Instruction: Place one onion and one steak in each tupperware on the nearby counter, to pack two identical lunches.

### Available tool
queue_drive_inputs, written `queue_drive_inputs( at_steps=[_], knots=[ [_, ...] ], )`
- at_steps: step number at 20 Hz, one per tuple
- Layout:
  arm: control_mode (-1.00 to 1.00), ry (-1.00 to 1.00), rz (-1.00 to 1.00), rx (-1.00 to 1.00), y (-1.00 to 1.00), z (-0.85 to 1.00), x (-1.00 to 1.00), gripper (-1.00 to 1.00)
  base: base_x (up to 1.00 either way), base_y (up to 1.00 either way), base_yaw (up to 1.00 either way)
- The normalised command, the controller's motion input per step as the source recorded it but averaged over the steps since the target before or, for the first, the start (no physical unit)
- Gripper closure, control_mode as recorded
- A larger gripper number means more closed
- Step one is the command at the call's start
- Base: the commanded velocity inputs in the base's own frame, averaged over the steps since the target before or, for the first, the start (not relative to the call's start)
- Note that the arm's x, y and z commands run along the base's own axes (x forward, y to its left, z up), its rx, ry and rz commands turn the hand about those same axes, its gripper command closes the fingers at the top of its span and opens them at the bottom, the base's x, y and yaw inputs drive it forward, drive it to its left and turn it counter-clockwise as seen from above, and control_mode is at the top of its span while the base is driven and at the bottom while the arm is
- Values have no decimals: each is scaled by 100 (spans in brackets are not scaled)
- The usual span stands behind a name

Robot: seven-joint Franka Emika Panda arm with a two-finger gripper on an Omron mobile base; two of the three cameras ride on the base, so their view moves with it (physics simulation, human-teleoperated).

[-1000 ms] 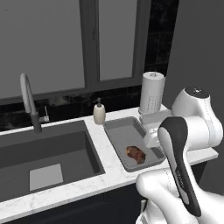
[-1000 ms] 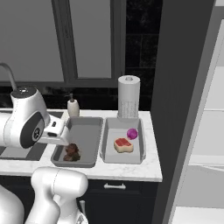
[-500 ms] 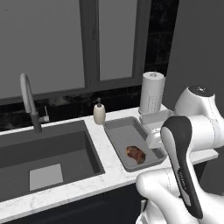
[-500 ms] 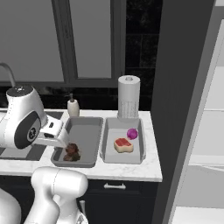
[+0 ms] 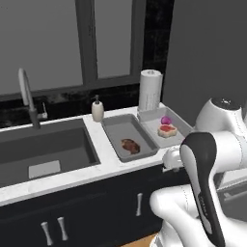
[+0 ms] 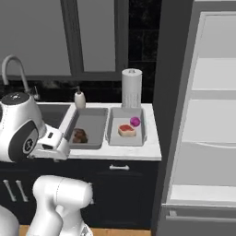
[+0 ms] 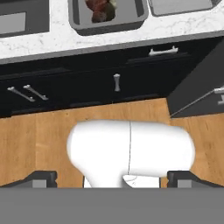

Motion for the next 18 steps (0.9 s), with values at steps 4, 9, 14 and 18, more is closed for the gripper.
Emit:
queue_drive_inputs(
  at_steps=[4,9,14,18],
  knots=[
    [100,0,0,0,0,0,0,-100,-83,-78,-32],
    [100,0,0,0,0,0,0,-100,3,-83,-54],
    [100,0,0,0,0,0,0,-100,23,-100,-34],
    [100,0,0,0,0,0,0,-100,43,-94,9]
  ],
)
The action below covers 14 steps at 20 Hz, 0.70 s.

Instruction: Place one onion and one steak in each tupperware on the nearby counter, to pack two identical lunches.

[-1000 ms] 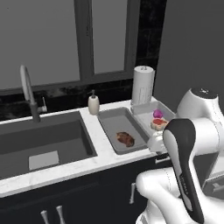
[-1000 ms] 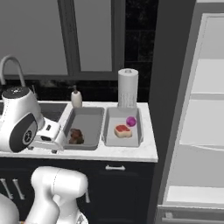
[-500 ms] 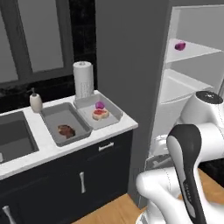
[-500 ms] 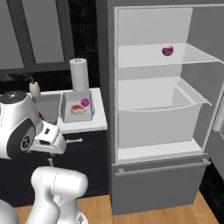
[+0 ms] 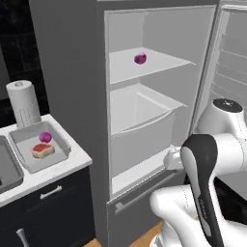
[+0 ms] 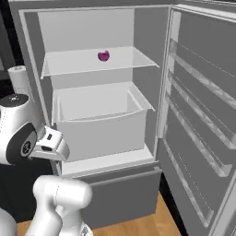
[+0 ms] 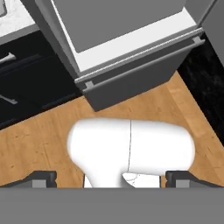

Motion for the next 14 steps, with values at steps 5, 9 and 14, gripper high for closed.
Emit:
queue_drive_inputs(
  at_steps=[5,9,14],
  knots=[
    [100,0,0,0,0,0,0,-100,77,-27,17],
    [100,0,0,0,0,0,0,-100,68,-11,22],
    [100,0,0,0,0,0,0,-100,52,-41,21]
  ],
)
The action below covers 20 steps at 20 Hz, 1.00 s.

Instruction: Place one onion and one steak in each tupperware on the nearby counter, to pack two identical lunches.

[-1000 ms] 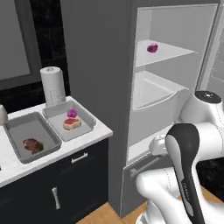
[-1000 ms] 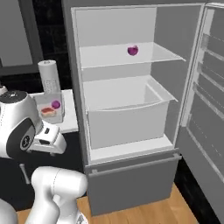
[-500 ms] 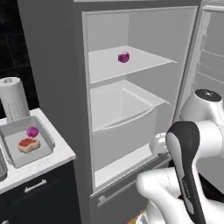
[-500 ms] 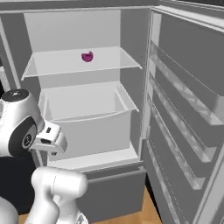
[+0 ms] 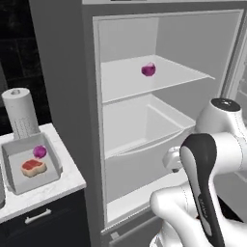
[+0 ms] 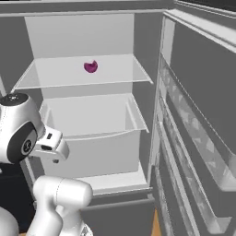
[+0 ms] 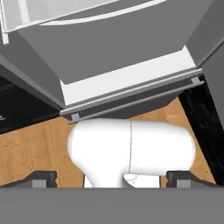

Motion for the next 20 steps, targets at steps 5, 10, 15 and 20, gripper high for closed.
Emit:
queue_drive_inputs(
  at_steps=[5,10,15,20],
  knots=[
    [100,0,0,0,0,0,0,-100,20,-42,18],
    [100,0,0,0,0,0,0,-100,22,-22,15],
    [100,0,0,0,0,0,0,-100,15,-4,5],
    [100,0,0,0,0,0,0,-100,0,0,0]
  ],
)
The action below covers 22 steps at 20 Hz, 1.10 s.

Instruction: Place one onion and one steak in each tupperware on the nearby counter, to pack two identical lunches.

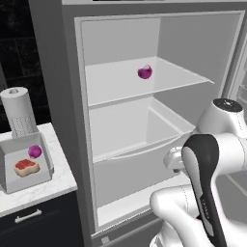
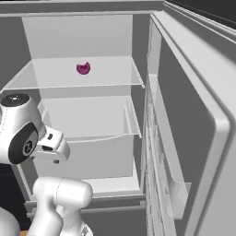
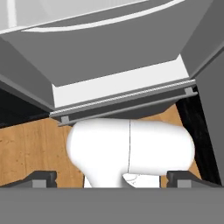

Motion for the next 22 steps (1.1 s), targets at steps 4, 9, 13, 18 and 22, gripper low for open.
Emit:
queue_drive_inputs(
  at_steps=[4,9,13,18,22],
  knots=[
    [-100,-30,4,0,-2,53,-4,-100,0,0,0],
    [-100,-49,5,0,0,78,-2,-100,0,0,0],
    [-100,-49,1,0,0,74,9,-100,0,0,0],
    [-100,-26,1,-1,0,83,55,-100,0,0,0],
    [-100,-6,0,-3,0,89,78,-100,0,0,0]
  ],
)
